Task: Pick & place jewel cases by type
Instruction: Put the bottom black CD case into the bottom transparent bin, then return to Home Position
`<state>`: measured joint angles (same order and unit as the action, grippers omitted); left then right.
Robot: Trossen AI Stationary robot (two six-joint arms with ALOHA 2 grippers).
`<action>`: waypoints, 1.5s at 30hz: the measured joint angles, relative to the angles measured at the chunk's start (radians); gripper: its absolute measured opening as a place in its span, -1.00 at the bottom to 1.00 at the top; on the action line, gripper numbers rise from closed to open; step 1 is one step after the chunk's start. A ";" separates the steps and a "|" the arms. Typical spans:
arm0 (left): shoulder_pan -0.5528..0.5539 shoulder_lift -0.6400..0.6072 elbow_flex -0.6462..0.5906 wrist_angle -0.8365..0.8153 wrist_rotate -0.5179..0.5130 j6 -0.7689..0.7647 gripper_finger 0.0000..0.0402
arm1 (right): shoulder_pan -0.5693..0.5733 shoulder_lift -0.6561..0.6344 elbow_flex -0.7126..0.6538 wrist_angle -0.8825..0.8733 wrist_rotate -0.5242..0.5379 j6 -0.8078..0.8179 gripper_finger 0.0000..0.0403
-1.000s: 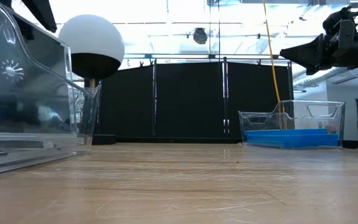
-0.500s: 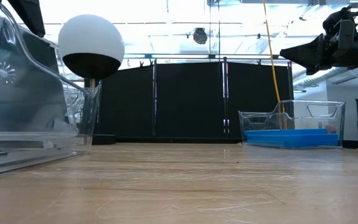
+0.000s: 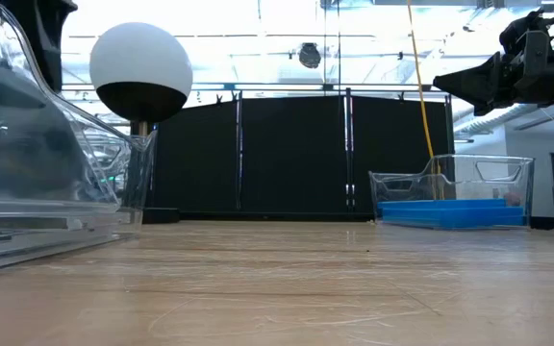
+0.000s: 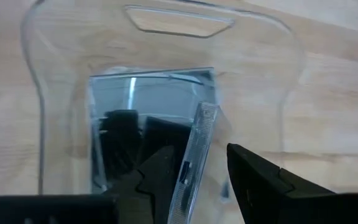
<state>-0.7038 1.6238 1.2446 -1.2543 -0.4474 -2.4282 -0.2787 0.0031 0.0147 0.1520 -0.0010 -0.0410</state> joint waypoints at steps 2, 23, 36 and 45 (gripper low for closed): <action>0.009 0.006 -0.001 -0.011 0.024 -0.007 -0.23 | 0.000 0.000 0.000 0.000 0.000 0.000 -0.98; 0.083 0.026 -0.001 -0.022 -0.034 0.249 -0.23 | 0.000 0.000 0.000 0.000 0.000 0.000 -0.98; 0.083 0.026 0.000 -0.117 -0.104 0.251 -0.23 | 0.000 0.000 0.000 0.000 0.000 0.000 -0.98; 0.078 0.026 0.000 -0.118 -0.246 0.428 -0.23 | 0.000 0.000 0.000 0.000 0.000 0.000 -0.98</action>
<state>-0.6253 1.6497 1.2446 -1.3719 -0.6937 -1.9997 -0.2790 0.0029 0.0150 0.1520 -0.0010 -0.0410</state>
